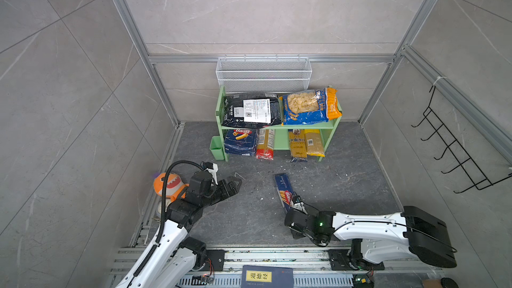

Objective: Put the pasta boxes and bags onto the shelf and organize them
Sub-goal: 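Grasp the end of the blue Barilla box nearest the robot with the right gripper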

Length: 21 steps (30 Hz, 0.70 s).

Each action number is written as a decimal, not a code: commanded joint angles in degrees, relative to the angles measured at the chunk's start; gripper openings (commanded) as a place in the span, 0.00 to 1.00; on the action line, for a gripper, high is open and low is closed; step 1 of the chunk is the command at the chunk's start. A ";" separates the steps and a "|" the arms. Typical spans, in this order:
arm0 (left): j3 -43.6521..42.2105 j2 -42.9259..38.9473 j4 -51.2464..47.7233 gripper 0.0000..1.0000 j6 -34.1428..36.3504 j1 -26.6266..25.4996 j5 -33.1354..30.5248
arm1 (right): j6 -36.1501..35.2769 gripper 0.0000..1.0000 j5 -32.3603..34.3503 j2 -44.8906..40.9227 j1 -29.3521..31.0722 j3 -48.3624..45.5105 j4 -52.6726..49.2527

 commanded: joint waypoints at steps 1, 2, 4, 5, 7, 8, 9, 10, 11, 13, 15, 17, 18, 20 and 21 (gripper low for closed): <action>0.42 -0.38 -0.05 0.95 -0.83 -0.29 -0.69 | -0.59 0.35 0.89 -6.43 0.12 0.51 2.28; 0.68 -0.21 -0.02 0.95 -0.82 -0.29 -0.74 | -0.81 0.35 0.52 -7.72 0.12 0.63 2.37; 0.93 0.12 -0.05 0.95 -0.70 -0.36 -0.87 | -1.43 0.35 0.19 -10.17 0.08 1.27 2.12; 1.09 0.26 0.08 0.95 -0.65 -0.30 -0.98 | -1.80 0.34 0.03 -11.15 0.12 1.71 1.86; 1.32 0.61 0.15 0.95 -0.55 -0.30 -0.98 | -2.18 0.34 -0.34 -12.67 0.12 2.59 1.21; 1.46 0.80 0.23 0.95 -0.57 -0.36 -0.91 | -2.36 0.33 -0.63 -13.31 0.11 2.88 1.23; 1.58 1.01 0.29 0.95 -0.53 -0.37 -0.89 | -2.36 0.33 -0.74 -13.82 0.07 3.12 1.14; 1.73 1.23 0.40 0.95 -0.44 -0.31 -0.84 | -2.36 0.33 -0.69 -14.44 0.09 3.36 1.06; 1.84 1.41 0.52 0.95 -0.42 -0.35 -0.75 | -2.36 0.33 -0.70 -14.96 0.12 3.49 0.99; 2.01 1.81 0.74 0.95 -0.33 -0.37 -0.65 | -2.37 0.33 -0.83 -15.85 0.03 4.01 0.73; 2.39 2.25 0.93 0.95 -0.19 -0.37 -0.50 | -2.66 0.33 -0.91 -16.68 -0.01 4.83 0.10; 2.53 2.63 1.09 0.95 -0.08 -0.31 -0.39 | -2.97 0.33 -0.75 -17.52 0.03 5.99 -0.64; 2.71 2.80 1.25 0.95 0.01 -0.37 -0.28 | -3.29 0.33 -0.43 -17.92 0.03 6.71 -1.19; 2.88 3.05 1.51 0.95 0.11 -0.37 -0.29 | -4.21 0.33 0.65 -18.39 0.03 8.58 -2.75; 3.02 3.16 1.69 0.95 0.16 -0.37 -0.23 | -4.74 0.33 1.61 -18.32 -0.10 10.03 -4.22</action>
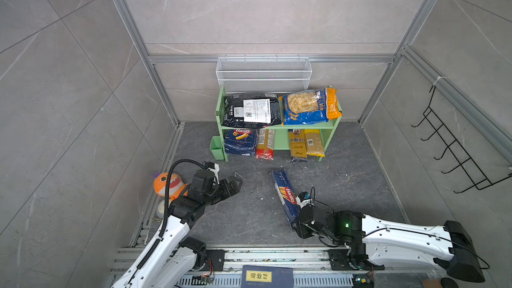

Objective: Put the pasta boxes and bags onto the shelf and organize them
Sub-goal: 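Grasp the end of the blue Barilla box nearest the robot with the right gripper, then carry the Barilla box upright with the right gripper toward the shelf's lower tier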

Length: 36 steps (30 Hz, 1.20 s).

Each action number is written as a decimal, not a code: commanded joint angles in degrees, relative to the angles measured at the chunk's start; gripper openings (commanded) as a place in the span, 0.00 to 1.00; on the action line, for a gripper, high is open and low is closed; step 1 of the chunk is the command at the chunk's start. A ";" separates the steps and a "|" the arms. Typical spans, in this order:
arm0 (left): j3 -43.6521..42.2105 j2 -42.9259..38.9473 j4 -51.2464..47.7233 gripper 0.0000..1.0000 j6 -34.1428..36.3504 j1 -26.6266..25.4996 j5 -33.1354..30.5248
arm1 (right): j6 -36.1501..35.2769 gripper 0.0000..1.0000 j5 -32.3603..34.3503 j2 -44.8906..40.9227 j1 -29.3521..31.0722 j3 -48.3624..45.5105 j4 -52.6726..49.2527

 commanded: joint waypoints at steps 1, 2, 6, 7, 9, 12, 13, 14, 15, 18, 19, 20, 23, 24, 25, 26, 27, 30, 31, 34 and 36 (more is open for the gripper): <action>2.78 0.19 1.91 0.95 0.03 -0.24 -0.03 | -4.02 0.33 6.41 -2.10 -0.17 7.60 0.74; 2.81 0.26 2.17 0.95 0.10 -0.29 0.04 | -4.75 0.33 6.84 -1.73 -0.35 8.91 -0.36; 2.75 0.77 3.25 0.95 0.12 -0.29 0.48 | -6.89 0.32 8.20 0.18 -1.43 13.69 -3.57; 2.80 0.90 3.41 0.95 0.20 -0.24 0.49 | -7.25 0.32 8.28 0.80 -1.92 14.73 -4.19; 2.99 1.10 3.53 0.95 0.62 -0.28 0.49 | -8.36 0.32 8.02 1.89 -3.18 16.64 -4.91; 3.46 1.40 3.56 0.95 1.31 -0.28 0.40 | -10.06 0.32 7.65 4.03 -5.74 19.93 -6.30; 3.61 1.41 3.64 0.96 1.73 -0.22 0.40 | -10.89 0.32 7.51 5.03 -6.76 21.37 -6.86; 3.82 1.55 3.69 0.95 1.89 -0.26 0.36 | -11.51 0.32 7.51 5.96 -7.73 22.49 -7.41; 4.09 1.75 3.64 0.95 2.17 -0.23 0.45 | -12.40 0.32 7.29 7.04 -8.81 23.79 -7.73; 4.83 2.10 3.66 0.95 2.76 -0.20 0.70 | -14.89 0.32 6.70 10.08 -11.67 27.31 -8.01; 5.18 2.33 3.66 0.95 3.00 -0.20 0.76 | -15.79 0.32 6.42 11.13 -12.68 28.41 -7.96; 5.42 2.49 3.61 0.96 3.13 -0.20 0.85 | -16.44 0.32 6.40 12.01 -13.40 29.36 -7.88; 6.10 3.12 3.56 0.96 3.66 -0.19 1.19 | -18.43 0.32 5.40 15.10 -16.25 32.26 -7.36; 6.29 3.42 3.69 0.96 3.78 -0.20 1.37 | -19.07 0.32 4.82 16.24 -17.32 33.23 -7.07; 6.46 3.67 3.75 0.96 3.96 -0.20 1.50 | -19.55 0.32 4.56 17.16 -18.22 33.98 -6.90; 6.60 3.90 3.81 0.95 4.04 -0.20 1.76 | -20.15 0.32 4.40 18.26 -19.11 34.98 -6.74; 6.73 4.20 3.95 0.96 4.18 -0.20 1.99 | -20.72 0.32 4.20 19.40 -19.92 35.98 -6.69; 6.91 4.69 4.38 0.95 4.17 -0.20 2.49 | -21.94 0.31 3.86 22.67 -22.25 39.25 -6.78; 6.99 4.84 4.43 0.96 4.18 -0.20 2.60 | -22.28 0.31 3.78 23.85 -23.01 40.27 -6.81; 7.18 5.15 4.52 0.96 4.39 -0.20 2.73 | -23.19 0.31 3.67 27.17 -24.98 43.38 -6.90; 7.26 5.34 4.45 0.95 4.34 -0.20 2.95 | -23.77 0.31 3.76 29.23 -26.04 45.25 -6.87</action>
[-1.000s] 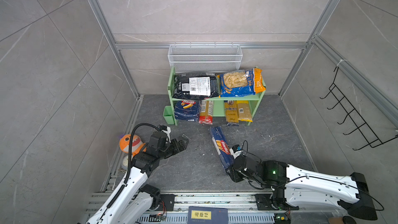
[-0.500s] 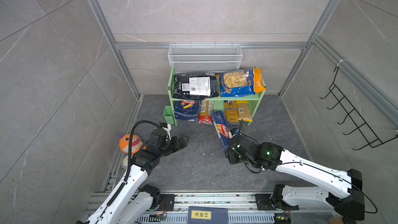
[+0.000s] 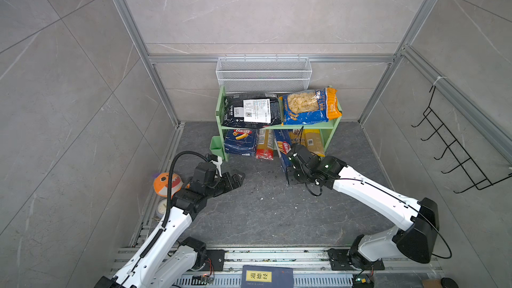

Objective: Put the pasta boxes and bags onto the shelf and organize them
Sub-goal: 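Carry the Barilla box upright with the right gripper toward the shelf's lower tier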

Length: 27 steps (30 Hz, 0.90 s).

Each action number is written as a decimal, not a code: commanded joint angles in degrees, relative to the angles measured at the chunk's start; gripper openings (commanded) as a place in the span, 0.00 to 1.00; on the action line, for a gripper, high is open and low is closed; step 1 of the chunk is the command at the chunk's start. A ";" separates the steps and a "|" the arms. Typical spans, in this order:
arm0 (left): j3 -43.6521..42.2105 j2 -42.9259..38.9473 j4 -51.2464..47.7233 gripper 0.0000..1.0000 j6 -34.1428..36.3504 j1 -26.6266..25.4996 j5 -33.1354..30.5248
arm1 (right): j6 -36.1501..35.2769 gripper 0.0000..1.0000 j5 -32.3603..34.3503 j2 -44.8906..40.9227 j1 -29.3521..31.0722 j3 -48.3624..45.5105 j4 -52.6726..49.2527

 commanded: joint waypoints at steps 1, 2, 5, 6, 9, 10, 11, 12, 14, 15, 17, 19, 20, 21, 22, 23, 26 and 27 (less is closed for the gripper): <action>2.72 0.16 1.74 0.96 1.71 -0.18 1.50 | -3.02 0.31 2.51 1.75 -1.59 6.04 6.36; 2.67 0.10 1.64 0.95 1.75 -0.20 1.51 | -3.05 0.31 2.51 2.64 -2.10 6.64 6.62; 2.76 -0.05 1.29 0.95 1.80 -0.20 1.34 | -3.52 0.30 2.26 5.24 -3.58 8.33 8.04; 2.87 -0.04 1.20 0.96 1.83 -0.20 1.33 | -3.72 0.30 2.53 5.90 -3.81 8.81 8.47; 3.19 -0.02 0.78 0.96 1.94 -0.20 1.42 | -3.90 0.30 3.39 7.75 -4.66 10.09 9.72; 3.29 -0.07 0.60 0.96 2.11 -0.20 1.41 | -4.07 0.30 3.78 8.20 -4.87 10.26 10.51; 3.42 -0.05 0.50 0.95 2.15 -0.20 1.42 | -4.27 0.30 3.99 8.65 -5.08 10.44 11.27; 3.51 0.00 0.39 0.96 2.14 -0.20 1.42 | -4.31 0.30 4.07 9.04 -5.19 10.58 11.85; 3.73 -0.24 0.02 0.95 2.29 -0.20 1.33 | -4.49 0.30 4.20 9.89 -5.74 11.33 12.63; 3.81 -0.30 -0.12 0.96 2.42 -0.20 1.33 | -4.53 0.30 4.45 10.47 -6.04 11.83 12.76; 3.82 -0.46 -0.21 0.95 2.47 -0.20 1.22 | -4.53 0.30 4.49 11.14 -6.49 11.94 13.75; 3.73 -0.45 -0.30 0.96 2.48 -0.20 1.25 | -4.29 0.30 4.15 11.87 -7.01 11.74 15.04; 3.73 -0.46 -0.30 0.95 2.52 -0.24 1.31 | -4.20 0.30 3.82 12.22 -7.21 11.68 15.80; 3.71 -0.50 -0.37 0.95 2.48 -0.20 1.33 | -4.10 0.30 3.81 12.57 -7.39 11.58 16.53; 3.71 -0.55 -0.38 0.95 2.48 -0.20 1.34 | -3.88 0.30 3.73 13.00 -7.56 11.56 17.15; 3.73 -0.57 -0.54 0.95 2.48 -0.20 1.33 | -3.71 0.30 3.72 13.33 -7.82 11.57 17.83; 3.90 -0.85 -0.95 0.95 2.64 -0.20 1.17 | -3.46 0.30 3.94 14.14 -8.18 11.78 19.65; 3.93 -0.92 -1.16 0.95 2.73 -0.20 1.09 | -3.35 0.30 4.19 14.57 -8.26 12.10 19.82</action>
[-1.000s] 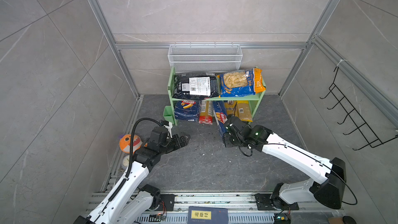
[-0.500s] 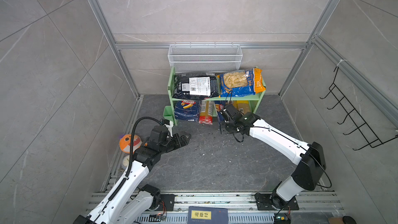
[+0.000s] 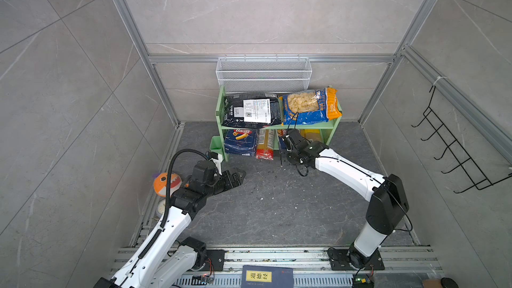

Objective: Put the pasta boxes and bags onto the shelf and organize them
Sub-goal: 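Carry the Barilla box upright with the right gripper toward the shelf's lower tier, then stand the Barilla box between the red-and-yellow bag and the Ankara bag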

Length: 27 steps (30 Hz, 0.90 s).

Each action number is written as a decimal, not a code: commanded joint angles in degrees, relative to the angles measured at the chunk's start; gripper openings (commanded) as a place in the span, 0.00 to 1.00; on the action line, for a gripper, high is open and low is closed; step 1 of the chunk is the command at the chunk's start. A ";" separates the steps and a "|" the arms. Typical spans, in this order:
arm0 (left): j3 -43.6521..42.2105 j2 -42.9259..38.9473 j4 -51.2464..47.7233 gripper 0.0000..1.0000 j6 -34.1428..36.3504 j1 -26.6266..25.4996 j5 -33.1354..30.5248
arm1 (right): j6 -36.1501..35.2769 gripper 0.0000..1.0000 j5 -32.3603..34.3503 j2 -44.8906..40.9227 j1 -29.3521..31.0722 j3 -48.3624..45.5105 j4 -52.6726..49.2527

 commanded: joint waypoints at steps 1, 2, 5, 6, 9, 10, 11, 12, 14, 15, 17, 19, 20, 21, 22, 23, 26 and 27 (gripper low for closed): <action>2.23 -0.98 -1.09 0.95 1.96 -0.20 0.53 | -0.42 0.30 3.82 -0.07 -0.36 4.62 9.52; 2.33 -1.01 -1.20 0.95 1.97 -0.20 0.41 | -0.47 0.30 3.92 0.32 -0.47 5.00 9.82; 2.35 -0.97 -1.27 0.95 2.08 -0.20 0.46 | -0.28 0.31 3.85 1.42 -0.82 6.00 10.29; 2.35 -0.94 -1.27 0.95 2.08 -0.20 0.39 | -0.29 0.31 3.86 1.72 -0.95 6.37 10.36; 2.40 -0.69 -1.15 0.95 2.04 -0.20 0.44 | -0.14 0.31 3.66 2.82 -1.41 7.40 10.44; 2.35 -0.68 -1.20 0.95 2.08 -0.20 0.46 | -0.08 0.31 3.66 3.10 -1.48 7.75 10.50; 2.43 -0.73 -1.20 0.95 2.09 -0.20 0.46 | 0.02 0.31 3.61 3.46 -1.68 8.03 10.48; 2.44 -0.67 -1.19 0.95 2.12 -0.20 0.46 | 0.10 0.32 3.49 3.79 -1.78 8.32 10.42; 2.44 -0.78 -1.20 0.95 2.07 -0.20 0.45 | 0.36 0.32 3.57 4.21 -2.02 8.70 10.53; 2.44 -0.76 -1.25 0.95 2.11 -0.20 0.41 | 0.40 0.32 3.48 4.38 -2.09 8.94 10.59; 2.49 -0.89 -1.39 0.95 2.13 -0.20 0.37 | 0.46 0.33 3.24 4.85 -2.14 9.39 10.72; 2.44 -0.92 -1.55 0.95 2.19 -0.20 0.28 | 0.64 0.36 2.98 5.18 -2.22 9.85 10.74; 2.44 -0.99 -1.57 0.95 2.22 -0.20 0.28 | 0.79 0.38 2.87 5.49 -2.16 10.19 10.68; 2.43 -1.09 -1.51 0.95 2.26 -0.20 0.18 | 0.97 0.40 2.91 5.62 -2.23 10.38 10.57; 2.44 -1.11 -1.57 0.95 2.30 -0.20 0.19 | 0.93 0.40 2.78 5.84 -2.23 10.56 10.59; 2.46 -1.10 -1.56 0.95 2.25 -0.20 0.10 | 0.98 0.41 2.78 6.08 -2.19 10.84 10.50; 2.35 -0.89 -1.55 0.95 2.24 -0.20 0.19 | 1.02 0.46 2.87 6.75 -2.23 11.48 10.38; 2.35 -0.79 -1.58 0.95 2.27 -0.20 0.19 | 1.02 0.51 2.78 7.04 -2.27 11.81 10.25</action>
